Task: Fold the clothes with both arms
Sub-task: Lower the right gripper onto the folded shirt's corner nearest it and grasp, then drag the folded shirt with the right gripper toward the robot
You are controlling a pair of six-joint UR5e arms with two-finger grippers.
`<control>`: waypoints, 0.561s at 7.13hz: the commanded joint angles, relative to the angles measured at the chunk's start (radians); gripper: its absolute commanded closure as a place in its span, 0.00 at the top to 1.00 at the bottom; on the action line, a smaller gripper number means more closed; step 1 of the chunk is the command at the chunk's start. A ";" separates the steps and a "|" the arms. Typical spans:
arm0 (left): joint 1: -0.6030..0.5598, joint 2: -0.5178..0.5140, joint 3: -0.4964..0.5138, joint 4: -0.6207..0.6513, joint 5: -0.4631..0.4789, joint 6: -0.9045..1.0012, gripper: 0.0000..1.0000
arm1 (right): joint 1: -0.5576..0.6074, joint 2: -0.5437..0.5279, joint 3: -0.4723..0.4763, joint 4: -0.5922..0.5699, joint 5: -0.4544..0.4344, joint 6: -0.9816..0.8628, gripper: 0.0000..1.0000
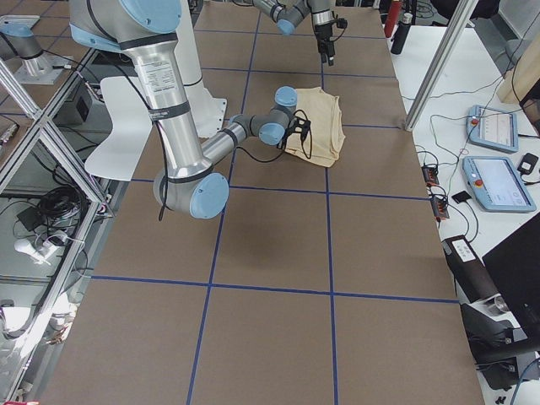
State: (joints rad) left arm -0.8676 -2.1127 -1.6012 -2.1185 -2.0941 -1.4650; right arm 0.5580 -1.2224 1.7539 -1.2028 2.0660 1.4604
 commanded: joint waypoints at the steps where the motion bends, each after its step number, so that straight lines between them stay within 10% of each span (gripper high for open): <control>1: 0.001 -0.001 -0.038 0.061 0.000 0.002 1.00 | -0.113 -0.070 0.174 -0.094 0.070 0.002 0.00; 4: 0.002 0.003 -0.048 0.075 0.003 0.002 1.00 | -0.292 -0.187 0.291 -0.129 0.105 0.159 0.00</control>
State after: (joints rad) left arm -0.8663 -2.1120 -1.6466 -2.0470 -2.0925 -1.4635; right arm 0.3413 -1.3628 2.0039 -1.3244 2.1616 1.5342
